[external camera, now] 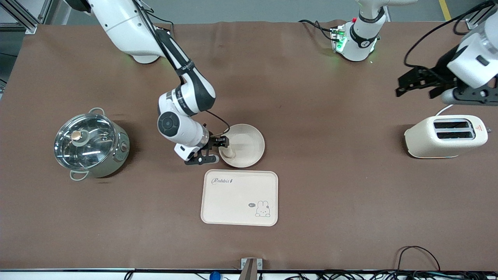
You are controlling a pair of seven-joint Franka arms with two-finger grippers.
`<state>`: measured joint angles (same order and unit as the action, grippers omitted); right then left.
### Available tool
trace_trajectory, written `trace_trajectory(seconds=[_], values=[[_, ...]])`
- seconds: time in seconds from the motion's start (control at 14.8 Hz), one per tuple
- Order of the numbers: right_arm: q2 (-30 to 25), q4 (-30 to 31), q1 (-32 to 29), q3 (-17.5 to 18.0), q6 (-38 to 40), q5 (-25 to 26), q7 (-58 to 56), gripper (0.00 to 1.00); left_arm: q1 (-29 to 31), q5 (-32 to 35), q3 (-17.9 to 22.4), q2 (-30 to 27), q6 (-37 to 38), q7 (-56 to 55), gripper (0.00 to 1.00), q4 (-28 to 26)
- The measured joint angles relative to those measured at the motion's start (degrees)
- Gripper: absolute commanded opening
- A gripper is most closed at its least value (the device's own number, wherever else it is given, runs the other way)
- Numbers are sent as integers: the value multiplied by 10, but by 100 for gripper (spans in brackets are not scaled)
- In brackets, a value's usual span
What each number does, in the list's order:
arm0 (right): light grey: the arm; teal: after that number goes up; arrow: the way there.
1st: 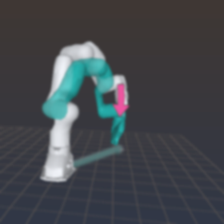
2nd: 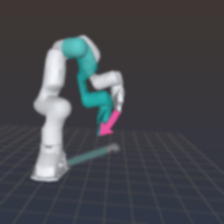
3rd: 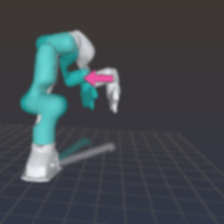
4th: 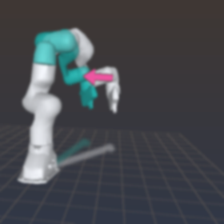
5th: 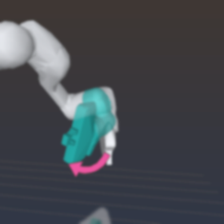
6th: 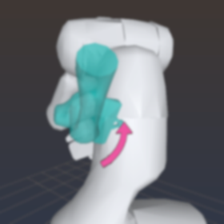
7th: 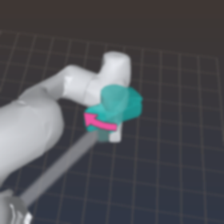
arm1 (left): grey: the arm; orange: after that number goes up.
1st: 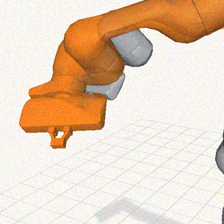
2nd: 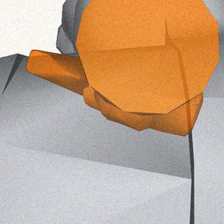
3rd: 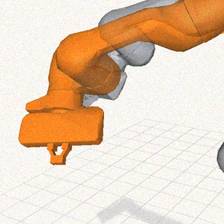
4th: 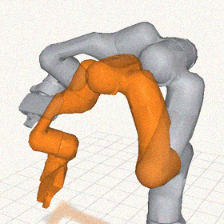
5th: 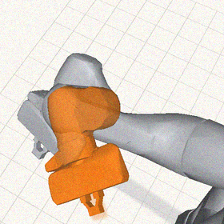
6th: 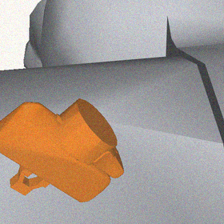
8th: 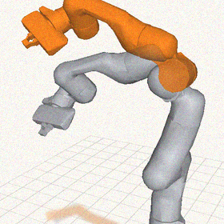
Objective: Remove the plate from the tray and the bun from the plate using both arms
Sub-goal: 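Return the right gripper to rest while the left gripper reaches the plate, then lower the left gripper into the plate and grasp the bun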
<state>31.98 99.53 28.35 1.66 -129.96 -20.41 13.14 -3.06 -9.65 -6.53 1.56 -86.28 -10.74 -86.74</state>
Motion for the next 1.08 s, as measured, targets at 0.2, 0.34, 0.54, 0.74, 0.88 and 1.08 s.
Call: trace_trajectory(seconds=[0.2,0.34,0.54,0.74,0.88,1.08], values=[[-39,-69,-15,-45,112,67,-1,100,-2,-17,-69,53,-89,-128,100,-5],[-68,-91,-27,-71,143,82,-3,100,-10,-16,-126,108,-175,-225,100,-8],[-111,-99,-57,-93,164,85,-35,100,-86,52,-149,204,-306,-347,100,-10],[-165,-104,-97,-95,202,142,-62,100,-160,136,-150,301,-424,-449,100,-8],[-206,-104,-118,-94,246,174,-84,100,-191,152,-149,355,-494,-493,100,-5],[-258,-104,-152,-90,320,181,-116,100,-224,152,-149,408,-574,-550,100,-1]])
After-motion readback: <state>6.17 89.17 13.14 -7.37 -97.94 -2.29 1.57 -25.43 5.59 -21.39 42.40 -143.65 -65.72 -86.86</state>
